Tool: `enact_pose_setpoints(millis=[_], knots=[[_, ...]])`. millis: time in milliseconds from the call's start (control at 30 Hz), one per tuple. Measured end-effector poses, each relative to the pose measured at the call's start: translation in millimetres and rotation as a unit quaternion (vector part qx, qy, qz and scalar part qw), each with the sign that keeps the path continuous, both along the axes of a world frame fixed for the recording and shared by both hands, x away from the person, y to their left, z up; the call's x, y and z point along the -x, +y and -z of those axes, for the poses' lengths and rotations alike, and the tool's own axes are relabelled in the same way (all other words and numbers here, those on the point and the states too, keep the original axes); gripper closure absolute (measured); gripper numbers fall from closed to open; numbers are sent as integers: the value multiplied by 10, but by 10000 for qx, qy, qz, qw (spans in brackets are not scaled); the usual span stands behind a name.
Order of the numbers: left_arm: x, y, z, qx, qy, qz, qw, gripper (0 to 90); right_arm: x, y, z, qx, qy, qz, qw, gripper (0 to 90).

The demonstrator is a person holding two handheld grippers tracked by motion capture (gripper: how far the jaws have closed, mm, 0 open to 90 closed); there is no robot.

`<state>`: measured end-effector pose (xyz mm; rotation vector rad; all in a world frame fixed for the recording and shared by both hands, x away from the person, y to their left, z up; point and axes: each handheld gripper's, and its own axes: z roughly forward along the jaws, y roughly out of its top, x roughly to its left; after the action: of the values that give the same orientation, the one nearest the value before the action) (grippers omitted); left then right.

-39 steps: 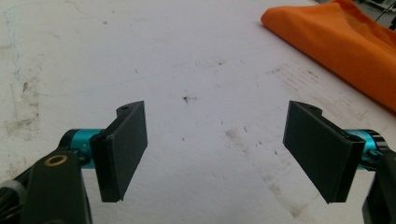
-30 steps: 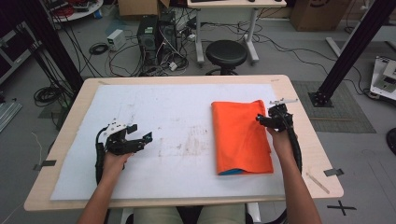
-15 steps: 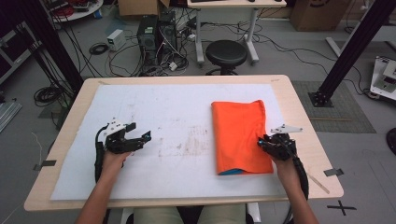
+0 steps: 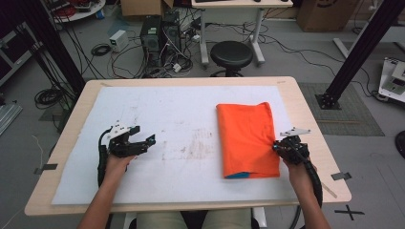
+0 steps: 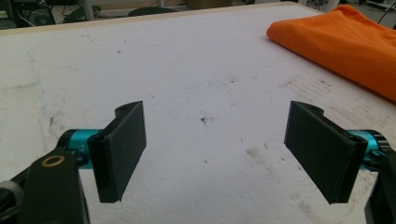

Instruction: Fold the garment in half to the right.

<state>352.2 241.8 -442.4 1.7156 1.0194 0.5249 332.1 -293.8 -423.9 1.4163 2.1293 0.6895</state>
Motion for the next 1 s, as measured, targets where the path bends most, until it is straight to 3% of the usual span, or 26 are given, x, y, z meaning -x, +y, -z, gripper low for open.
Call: enact_pose_setpoints(millis=[33,133,267,433,533,633,700,767,833,900,1000], knots=[[1,0,-1,-2,2,2,10000,209,8,-11,-1,-51,-18,95,9999,669],[1,0,-3,-3,1,7,10000,210,93,-55,-38,-346,-221,91,9991,625],[1,-3,-3,-3,7,13,10000,210,273,-69,-74,-374,-316,65,9988,625],[-2,-23,-1,6,11,31,10000,209,418,-25,-21,-321,-43,-121,9994,629],[-2,-28,-2,9,10,48,10000,209,449,10,65,-222,222,-159,9994,729],[0,-30,-2,2,11,49,10000,209,462,-19,88,-210,298,-246,9990,861],[2,-24,-6,-6,-3,49,10000,209,480,-42,56,-69,258,-204,9994,879],[5,-23,-8,21,4,33,10000,210,489,-81,14,-127,265,-155,9994,875],[6,-21,-9,28,11,30,10000,209,501,-78,-32,-140,140,-158,9997,806],[6,-24,-9,19,0,32,10000,209,507,-41,-85,-272,-89,-145,9995,632],[5,-26,-10,15,1,37,10000,209,477,73,-146,-478,-331,-281,9979,472]])
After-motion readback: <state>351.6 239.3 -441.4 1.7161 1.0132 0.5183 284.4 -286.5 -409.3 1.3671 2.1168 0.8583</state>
